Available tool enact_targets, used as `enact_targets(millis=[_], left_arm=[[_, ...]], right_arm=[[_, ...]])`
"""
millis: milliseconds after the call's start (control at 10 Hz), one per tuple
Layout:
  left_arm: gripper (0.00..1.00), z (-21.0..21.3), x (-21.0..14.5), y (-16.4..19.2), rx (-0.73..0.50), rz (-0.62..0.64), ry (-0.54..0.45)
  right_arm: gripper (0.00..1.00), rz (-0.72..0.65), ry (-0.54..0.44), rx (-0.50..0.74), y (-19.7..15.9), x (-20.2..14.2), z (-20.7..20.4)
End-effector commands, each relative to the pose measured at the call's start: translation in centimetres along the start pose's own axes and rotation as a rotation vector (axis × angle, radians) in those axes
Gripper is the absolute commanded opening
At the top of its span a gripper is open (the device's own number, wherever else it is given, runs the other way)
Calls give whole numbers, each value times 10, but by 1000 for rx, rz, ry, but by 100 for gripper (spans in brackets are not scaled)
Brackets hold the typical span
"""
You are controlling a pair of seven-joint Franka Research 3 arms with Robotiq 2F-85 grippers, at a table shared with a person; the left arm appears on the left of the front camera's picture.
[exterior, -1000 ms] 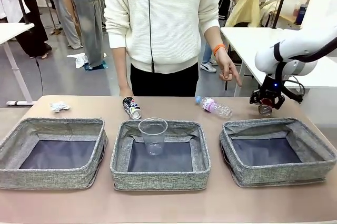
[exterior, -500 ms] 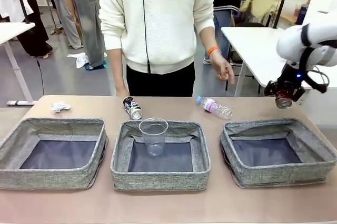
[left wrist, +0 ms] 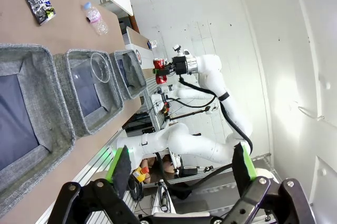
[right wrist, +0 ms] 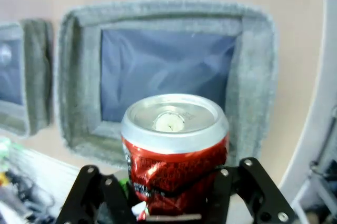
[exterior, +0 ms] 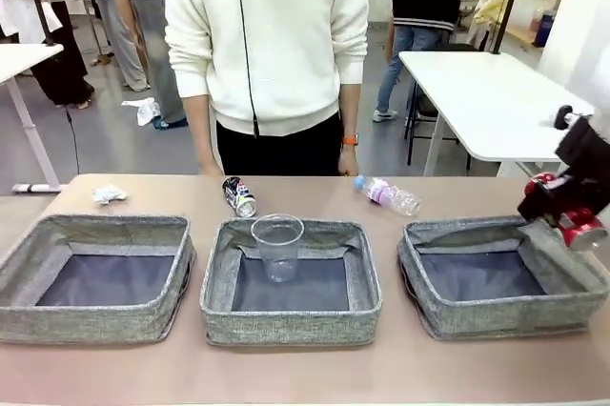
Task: Sort the waste into the appropriate baskets.
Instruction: Pick up the waste item pointed out by the person.
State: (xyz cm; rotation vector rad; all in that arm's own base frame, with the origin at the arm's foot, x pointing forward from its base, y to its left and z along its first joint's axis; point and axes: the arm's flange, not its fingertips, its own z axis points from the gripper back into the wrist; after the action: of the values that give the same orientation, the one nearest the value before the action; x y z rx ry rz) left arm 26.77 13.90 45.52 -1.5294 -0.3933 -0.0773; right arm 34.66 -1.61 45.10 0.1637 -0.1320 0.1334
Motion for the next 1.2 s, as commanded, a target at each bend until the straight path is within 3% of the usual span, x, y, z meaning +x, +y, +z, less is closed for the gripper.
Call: enact_targets(millis=[0, 100, 200, 300, 400, 600, 700, 900, 1100], left_arm=[[100, 0, -1, -5, -8, 14, 7], [100, 0, -1, -5, -8, 14, 7], [100, 0, -1, -5, -8, 14, 7], [100, 0, -1, -5, -8, 14, 7], [100, 0, -1, -5, -8, 14, 7], [100, 0, -1, -5, -8, 14, 7], [100, 0, -1, -5, -8, 14, 7], [100, 0, -1, -5, -8, 14, 7], [100, 0, -1, -5, -8, 14, 7]], right_arm=[[1, -13, 23, -17, -4, 25, 5], [1, -13, 23, -17, -4, 25, 5], [1, 1, -1, 1, -1, -5, -1], [1, 110, 68, -15, 16, 7, -19], [1, 125, 3, -18, 44, 17, 1], [1, 75, -29, 66, 134, 21, 86], [1, 177, -2, 90, 181, 18, 117], [1, 275, 166, 14, 277, 27, 144], [1, 289, 251, -84, 359, 48, 156]])
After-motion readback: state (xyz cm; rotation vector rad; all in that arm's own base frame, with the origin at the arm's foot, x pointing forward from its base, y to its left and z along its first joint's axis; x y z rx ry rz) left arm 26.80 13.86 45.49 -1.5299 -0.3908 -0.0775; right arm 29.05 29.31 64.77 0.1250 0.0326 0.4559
